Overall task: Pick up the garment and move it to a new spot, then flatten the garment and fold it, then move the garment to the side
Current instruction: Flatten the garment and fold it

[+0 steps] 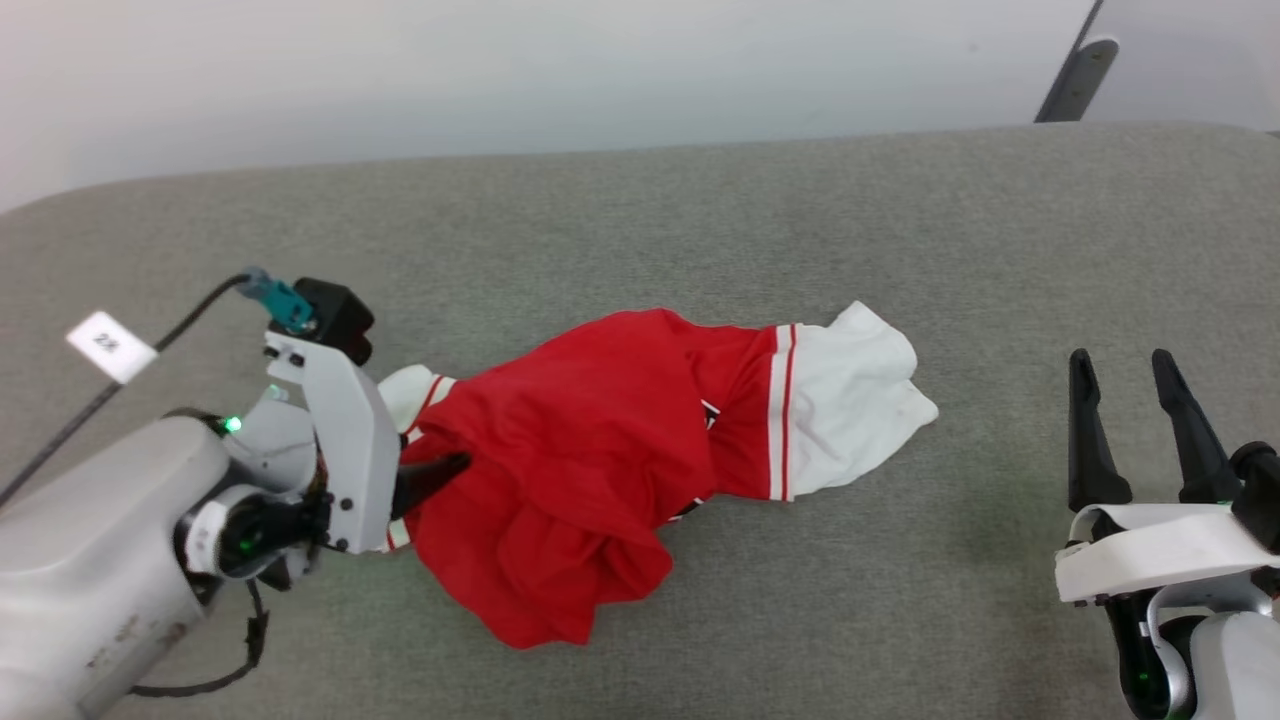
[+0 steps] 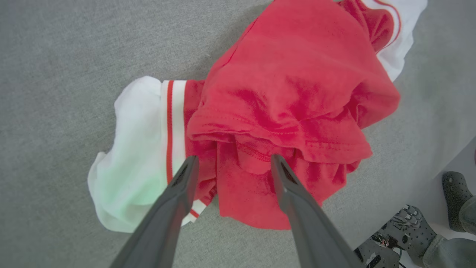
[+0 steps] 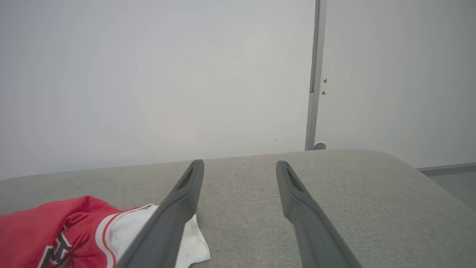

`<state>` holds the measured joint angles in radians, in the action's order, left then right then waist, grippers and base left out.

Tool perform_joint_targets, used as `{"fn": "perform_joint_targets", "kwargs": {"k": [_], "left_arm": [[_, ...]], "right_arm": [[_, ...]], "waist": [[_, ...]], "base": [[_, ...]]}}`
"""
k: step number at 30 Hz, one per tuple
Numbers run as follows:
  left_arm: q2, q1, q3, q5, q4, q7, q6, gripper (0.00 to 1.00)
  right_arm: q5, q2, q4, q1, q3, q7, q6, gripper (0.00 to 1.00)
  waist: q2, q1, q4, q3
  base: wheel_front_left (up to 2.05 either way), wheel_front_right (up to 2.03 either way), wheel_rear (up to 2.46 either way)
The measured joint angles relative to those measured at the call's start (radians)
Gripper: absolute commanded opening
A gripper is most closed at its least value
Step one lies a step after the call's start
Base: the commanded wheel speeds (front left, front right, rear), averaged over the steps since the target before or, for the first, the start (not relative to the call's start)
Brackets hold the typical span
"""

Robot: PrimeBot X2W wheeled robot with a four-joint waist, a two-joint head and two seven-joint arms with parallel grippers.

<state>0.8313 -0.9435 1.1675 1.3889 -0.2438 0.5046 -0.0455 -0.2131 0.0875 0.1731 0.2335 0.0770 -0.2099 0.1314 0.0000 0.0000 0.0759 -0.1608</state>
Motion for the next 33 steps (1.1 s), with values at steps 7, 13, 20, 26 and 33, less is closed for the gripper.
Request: {"fn": "perform_joint_targets", "kwargs": {"k": [7,13,20,26,33], "left_arm": [[-0.036,0.002,0.002,0.030,-0.024,0.027,-0.010,1.00],[-0.065,0.000,-0.005,0.029,-0.070,0.006,-0.001,1.00],[-0.119,-0.008,-0.008,0.032,-0.131,-0.012,0.041,0.00],[-0.129,-0.026,-0.043,0.063,-0.146,-0.021,0.060,0.00],[-0.127,-0.087,-0.125,0.100,-0.160,-0.076,0.077,0.00]], "right_arm": [[-0.004,-0.007,0.006,0.001,-0.006,-0.009,0.000,1.00],[-0.004,-0.011,0.012,0.002,-0.004,-0.016,0.000,1.00],[-0.004,-0.016,0.020,0.009,-0.005,-0.024,0.000,1.00],[-0.004,-0.018,0.028,0.018,-0.003,-0.028,0.000,1.00],[-0.004,-0.021,0.029,0.019,-0.001,-0.033,0.000,1.00]], "waist": [[0.0000,0.0000,0.033,-0.014],[0.0000,0.0000,0.054,-0.034],[0.0000,0.0000,0.066,-0.051],[0.0000,0.0000,0.069,-0.056],[0.0000,0.0000,0.070,-0.068]], "base": [[0.00,0.00,0.00],[0.00,0.00,0.00],[0.00,0.00,0.00],[0.00,0.00,0.00],[0.00,0.00,0.00]]}}
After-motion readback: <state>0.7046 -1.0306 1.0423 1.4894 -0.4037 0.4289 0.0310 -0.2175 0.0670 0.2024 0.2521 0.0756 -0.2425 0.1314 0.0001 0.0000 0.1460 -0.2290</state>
